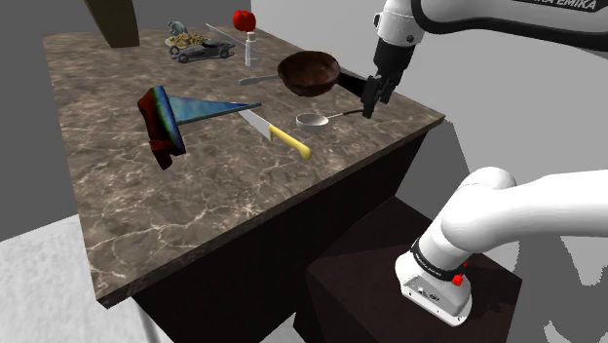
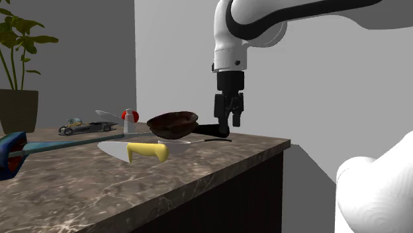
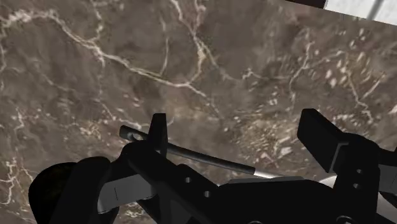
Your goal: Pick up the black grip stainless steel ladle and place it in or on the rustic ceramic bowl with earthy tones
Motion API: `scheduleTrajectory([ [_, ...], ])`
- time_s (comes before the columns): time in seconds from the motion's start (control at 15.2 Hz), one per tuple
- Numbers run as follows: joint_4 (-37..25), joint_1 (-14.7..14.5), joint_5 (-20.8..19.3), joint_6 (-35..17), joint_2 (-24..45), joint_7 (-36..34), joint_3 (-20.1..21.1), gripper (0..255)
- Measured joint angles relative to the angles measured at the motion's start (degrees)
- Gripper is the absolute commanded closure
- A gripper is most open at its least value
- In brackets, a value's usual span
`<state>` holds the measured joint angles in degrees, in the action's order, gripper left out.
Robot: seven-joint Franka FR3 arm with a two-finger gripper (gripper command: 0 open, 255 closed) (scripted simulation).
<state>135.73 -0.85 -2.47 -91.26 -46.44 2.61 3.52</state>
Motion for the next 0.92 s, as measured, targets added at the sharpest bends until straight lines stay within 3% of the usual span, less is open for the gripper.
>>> scheduleTrajectory([
  [0.13,-0.42,-1.51,-0.72,-0.81,0.81,2.87,-1.09,0],
  [0.53,-3.48,-20.77,-5.59,-8.19,6.73,52.81,-12.59,0],
  [0.59,-3.30,-22.34,-5.84,-8.98,7.05,57.25,-13.46,0],
  [0.92,-0.51,-23.74,-6.46,-12.49,7.43,61.95,-14.91,0],
])
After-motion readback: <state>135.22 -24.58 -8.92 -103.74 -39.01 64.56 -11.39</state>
